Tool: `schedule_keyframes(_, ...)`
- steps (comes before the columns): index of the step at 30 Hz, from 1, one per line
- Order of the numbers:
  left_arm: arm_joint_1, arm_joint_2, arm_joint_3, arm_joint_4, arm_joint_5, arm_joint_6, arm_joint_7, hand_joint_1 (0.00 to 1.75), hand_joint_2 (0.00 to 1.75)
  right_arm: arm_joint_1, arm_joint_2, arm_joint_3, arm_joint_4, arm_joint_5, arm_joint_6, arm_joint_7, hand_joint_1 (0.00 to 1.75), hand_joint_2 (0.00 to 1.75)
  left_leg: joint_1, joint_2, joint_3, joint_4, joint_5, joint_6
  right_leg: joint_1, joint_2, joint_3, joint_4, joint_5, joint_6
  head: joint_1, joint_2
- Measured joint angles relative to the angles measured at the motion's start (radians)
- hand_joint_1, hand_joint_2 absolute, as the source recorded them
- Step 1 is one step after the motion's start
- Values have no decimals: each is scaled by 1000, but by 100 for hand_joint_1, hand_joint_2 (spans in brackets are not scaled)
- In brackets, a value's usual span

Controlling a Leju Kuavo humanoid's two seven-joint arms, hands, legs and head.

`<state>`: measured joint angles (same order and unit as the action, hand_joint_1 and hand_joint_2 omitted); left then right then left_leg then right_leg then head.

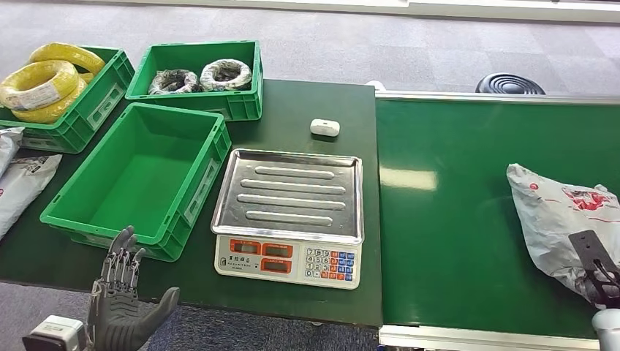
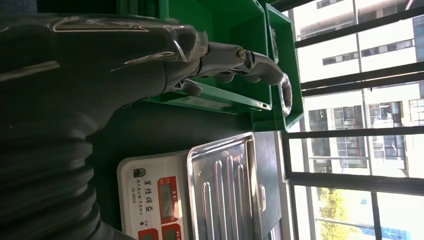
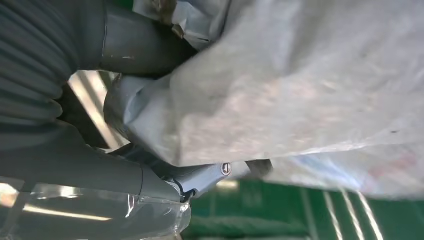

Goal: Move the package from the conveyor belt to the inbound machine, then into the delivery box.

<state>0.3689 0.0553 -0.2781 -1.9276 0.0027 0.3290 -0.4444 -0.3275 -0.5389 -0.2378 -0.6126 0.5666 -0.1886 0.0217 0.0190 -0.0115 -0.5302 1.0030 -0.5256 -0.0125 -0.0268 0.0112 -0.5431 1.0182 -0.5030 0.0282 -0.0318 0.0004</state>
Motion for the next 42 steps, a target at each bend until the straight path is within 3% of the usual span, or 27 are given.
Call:
schedule_keyframes(4, 0, 0, -3, -2, 7, 27, -14, 0, 175, 25, 33, -4, -155, -133, -118, -154, 175, 175, 0, 0, 0, 0, 0, 0, 0, 0, 0, 0, 0, 0, 0, 0)
schedule_keyframes(10, -2, 0, -6, -2, 14, 47, -31, 0, 175, 101, 102, 24, -468, -279, -151, -274, 175, 175, 0, 0, -2, 0, 0, 0, 0, 0, 0, 0, 0, 0, 0, 0)
schedule_keyframes(14, -22, -3, -6, -2, -5, 10, -41, 0, 175, 169, 168, 211, -791, -97, -222, -361, 175, 175, 1, 1, 0, -1, 1, -1, 1, 1, -1, 1, 0, 0, 0, 0)
schedule_keyframes(16, -35, -7, -6, 0, -12, -14, -43, 0, 175, 162, 181, 316, -862, 35, -212, -367, 175, 175, 1, 1, 0, -1, 1, -1, 1, 1, -1, 1, 0, 0, 0, 0)
schedule_keyframes(21, -71, -22, -4, 13, -39, -73, -42, 0, 175, 87, 247, 571, -913, 346, -125, -312, 175, 175, 1, 1, 1, -1, 2, -2, 1, 1, 0, 1, 0, -1, 1, 0)
schedule_keyframes(26, -92, -47, 2, 22, -64, -115, -25, 0, 175, 27, 336, 741, -904, 428, -32, -254, 175, 175, 1, 0, 0, -1, 3, -2, 1, 1, -1, 1, 0, -1, 0, 0)
schedule_keyframes(28, -99, -57, 7, 26, -74, -133, -16, 0, 175, 15, 365, 777, -893, 443, 0, -236, 151, 175, 1, 0, 0, -1, 3, -2, 1, 1, -1, 1, 0, -1, 0, 0)
schedule_keyframes(30, -105, -69, 14, 27, -86, -155, -4, 0, 175, 8, 392, 794, -868, 454, 32, -217, 64, 175, 1, 0, 0, -1, 3, -2, 1, 1, -1, 1, 0, -1, 0, 0)
schedule_keyframes(32, -109, -81, 21, 27, -97, -172, 8, 0, 175, 5, 414, 796, -833, 452, 47, -208, 0, 175, 1, 0, -1, -1, 3, -2, 1, 1, -1, 1, 0, -1, 1, 0)
schedule_keyframes(42, -114, -119, 63, 28, -133, -237, 28, 0, 175, 92, 450, 708, -764, 350, 25, -243, 0, 175, 1, 0, 0, -1, 3, -2, 1, 1, -2, 1, 0, -1, 0, 0)
